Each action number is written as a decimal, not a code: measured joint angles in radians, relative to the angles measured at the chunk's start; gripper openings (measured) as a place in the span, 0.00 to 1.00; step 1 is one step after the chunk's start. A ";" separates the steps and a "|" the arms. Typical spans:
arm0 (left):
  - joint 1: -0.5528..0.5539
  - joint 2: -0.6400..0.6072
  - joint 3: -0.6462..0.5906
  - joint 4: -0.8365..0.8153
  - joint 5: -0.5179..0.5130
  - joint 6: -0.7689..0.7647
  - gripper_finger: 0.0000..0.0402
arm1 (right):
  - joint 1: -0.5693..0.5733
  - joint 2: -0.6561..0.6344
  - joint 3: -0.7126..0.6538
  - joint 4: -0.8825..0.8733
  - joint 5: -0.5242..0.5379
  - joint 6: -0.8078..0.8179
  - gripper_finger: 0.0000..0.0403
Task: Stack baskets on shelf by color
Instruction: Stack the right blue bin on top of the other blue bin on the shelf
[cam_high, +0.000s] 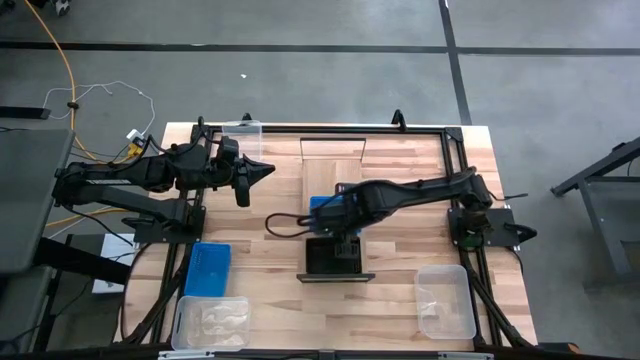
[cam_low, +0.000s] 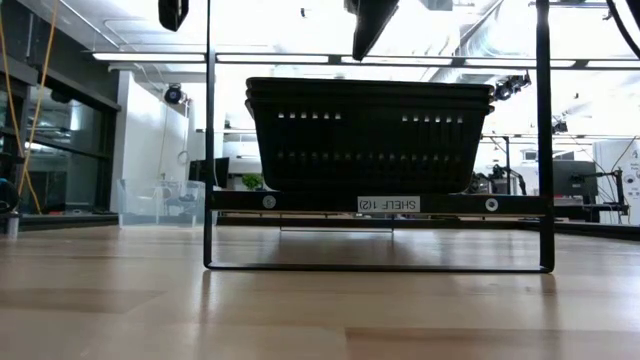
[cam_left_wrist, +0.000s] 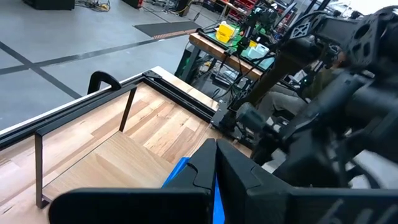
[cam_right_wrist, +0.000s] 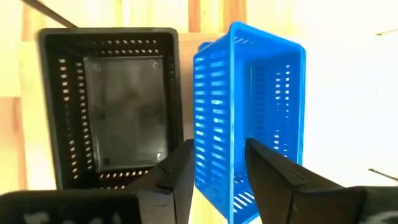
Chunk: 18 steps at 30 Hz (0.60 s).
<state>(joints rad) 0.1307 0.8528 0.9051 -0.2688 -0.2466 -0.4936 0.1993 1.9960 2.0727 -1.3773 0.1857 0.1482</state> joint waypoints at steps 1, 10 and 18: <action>0.000 0.000 0.000 0.000 0.000 0.000 0.00 | 0.000 -0.008 0.000 0.002 -0.005 -0.010 0.30; 0.000 0.000 0.000 -0.006 0.000 0.000 0.00 | 0.013 -0.097 -0.128 0.206 -0.060 -0.033 0.04; 0.000 0.000 0.000 -0.008 0.000 0.000 0.00 | 0.020 -0.393 -0.648 0.742 -0.116 0.180 0.00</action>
<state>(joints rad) 0.1306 0.8528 0.9051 -0.2768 -0.2466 -0.4938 0.2188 1.6033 1.4248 -0.6352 0.0700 0.3280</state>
